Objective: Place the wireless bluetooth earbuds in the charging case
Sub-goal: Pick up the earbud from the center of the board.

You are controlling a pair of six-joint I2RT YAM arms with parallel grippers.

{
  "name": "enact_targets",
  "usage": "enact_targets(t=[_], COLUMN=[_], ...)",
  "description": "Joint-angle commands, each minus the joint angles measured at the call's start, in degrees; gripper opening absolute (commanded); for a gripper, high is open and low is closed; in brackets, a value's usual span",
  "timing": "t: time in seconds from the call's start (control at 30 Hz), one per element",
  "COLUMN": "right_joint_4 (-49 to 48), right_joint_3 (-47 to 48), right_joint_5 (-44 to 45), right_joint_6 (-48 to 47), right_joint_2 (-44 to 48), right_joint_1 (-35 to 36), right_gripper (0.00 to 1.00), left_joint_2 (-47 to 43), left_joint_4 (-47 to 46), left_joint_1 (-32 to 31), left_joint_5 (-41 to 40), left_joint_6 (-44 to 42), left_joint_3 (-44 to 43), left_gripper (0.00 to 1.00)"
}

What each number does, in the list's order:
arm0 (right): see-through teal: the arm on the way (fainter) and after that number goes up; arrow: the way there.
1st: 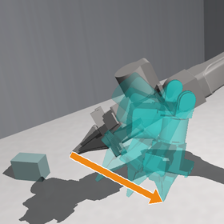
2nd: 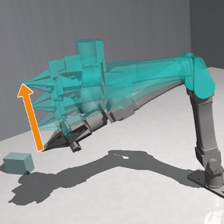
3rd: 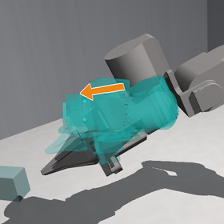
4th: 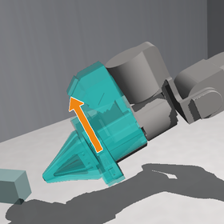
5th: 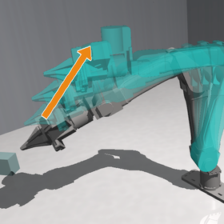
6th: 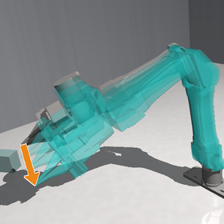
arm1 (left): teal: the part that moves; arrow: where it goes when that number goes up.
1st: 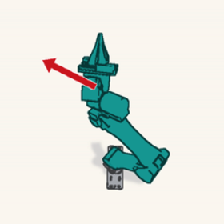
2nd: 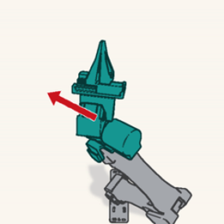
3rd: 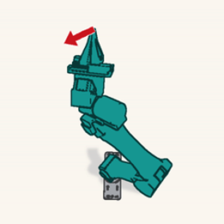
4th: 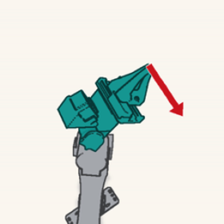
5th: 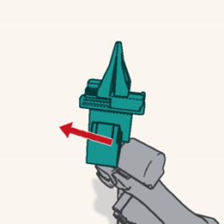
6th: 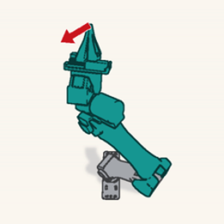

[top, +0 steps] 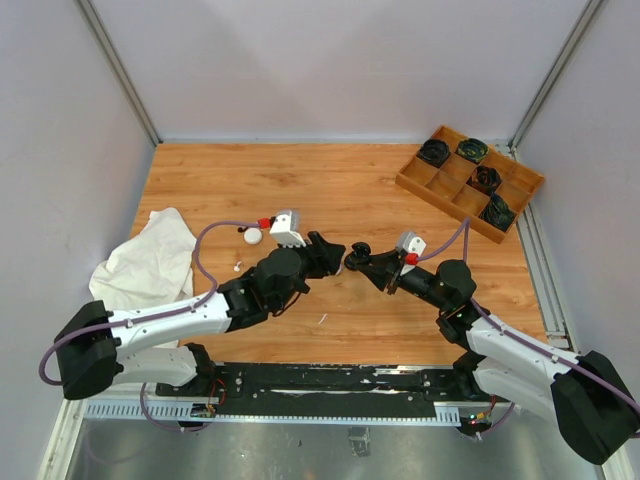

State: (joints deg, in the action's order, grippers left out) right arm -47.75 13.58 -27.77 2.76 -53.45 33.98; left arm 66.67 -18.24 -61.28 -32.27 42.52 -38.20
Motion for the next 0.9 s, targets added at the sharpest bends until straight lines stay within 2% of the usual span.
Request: enact_targets(t=[0.0,0.23,0.4,0.5,0.7,0.87], right_joint_4=[-0.9,-0.4,-0.4,-0.4,-0.5,-0.5], right_joint_3=[-0.2,0.0,0.2,0.1,0.1,0.1], right_joint_5=[0.9,0.9,1.0,1.0,1.0,1.4], right_joint_6=[-0.7,-0.8,-0.8,-0.8,-0.7,-0.9], right_joint_2=[0.5,0.3,0.2,0.0,-0.4,-0.7], right_joint_1=[0.6,0.6,0.6,0.6,0.6,0.6], right_gripper=[0.01,0.01,0.01,0.01,0.01,0.01], left_joint_2=[-2.0,-4.2,-5.4,-4.9,-1.2,4.6], left_joint_4=[8.0,14.3,15.3,14.4,10.3,6.7], left_joint_1=[4.3,14.9,24.0,30.3,39.2,44.4], left_joint_5=[-3.0,-1.9,-0.6,1.6,4.0,5.4], left_joint_6=[-3.4,-6.2,-7.8,-7.9,-8.8,-8.6], left_joint_3=[-1.1,0.7,3.1,4.5,6.1,5.0], left_gripper=[0.60,0.62,0.62,0.61,0.60,0.56])
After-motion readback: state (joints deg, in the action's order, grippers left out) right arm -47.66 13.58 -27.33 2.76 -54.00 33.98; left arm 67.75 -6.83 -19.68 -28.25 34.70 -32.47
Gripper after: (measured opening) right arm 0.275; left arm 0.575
